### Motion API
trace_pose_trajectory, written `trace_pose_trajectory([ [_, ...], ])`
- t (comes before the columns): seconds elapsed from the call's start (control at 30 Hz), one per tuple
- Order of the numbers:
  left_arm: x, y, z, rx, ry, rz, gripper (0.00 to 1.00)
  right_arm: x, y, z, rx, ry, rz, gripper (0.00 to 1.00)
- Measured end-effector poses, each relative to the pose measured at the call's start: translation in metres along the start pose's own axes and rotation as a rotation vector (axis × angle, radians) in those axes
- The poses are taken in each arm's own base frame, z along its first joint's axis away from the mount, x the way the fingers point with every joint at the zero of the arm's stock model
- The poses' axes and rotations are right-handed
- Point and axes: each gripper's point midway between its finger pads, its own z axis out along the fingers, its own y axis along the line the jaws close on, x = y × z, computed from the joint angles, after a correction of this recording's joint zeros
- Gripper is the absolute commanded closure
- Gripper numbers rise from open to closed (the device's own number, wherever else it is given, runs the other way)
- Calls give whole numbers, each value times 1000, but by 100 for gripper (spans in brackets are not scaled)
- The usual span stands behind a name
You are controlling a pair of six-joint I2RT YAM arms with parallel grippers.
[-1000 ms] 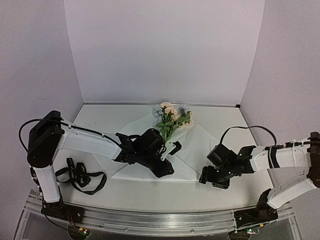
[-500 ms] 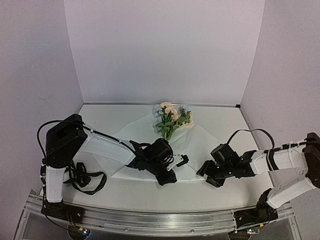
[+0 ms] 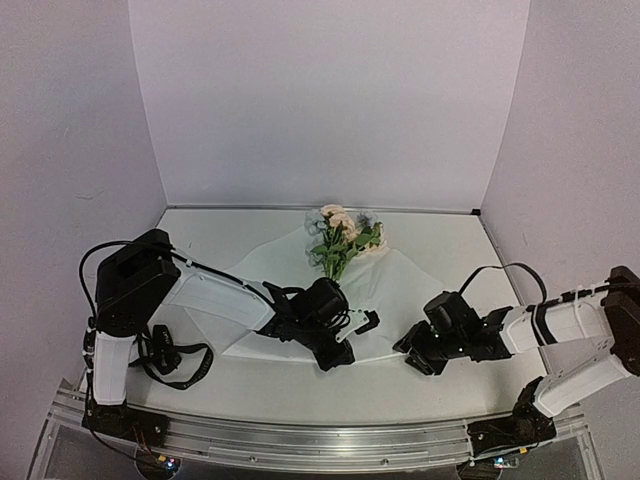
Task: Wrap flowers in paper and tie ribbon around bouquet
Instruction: Pick up the one-fourth-folded wrapping paper from the center of the board, then fold the one-fourth-folded wrapping paper at the center of the board.
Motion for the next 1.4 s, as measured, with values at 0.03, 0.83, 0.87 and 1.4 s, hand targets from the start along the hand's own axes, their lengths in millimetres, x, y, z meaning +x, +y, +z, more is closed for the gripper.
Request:
trace_pose_trajectory([
  [0.03, 0, 0, 0, -1, 0, 1, 89, 0, -1, 1, 2, 1, -1, 59],
  [0.83, -13, -13, 13, 13, -17, 23, 89, -1, -16, -18, -9, -28, -98, 100],
  [0.87, -14, -14, 14, 16, -19, 23, 89, -1, -16, -22, -10, -29, -115, 100],
  [1.4, -27, -34, 27, 46, -65, -22, 88, 14, 1, -90, 55, 34, -537, 100],
])
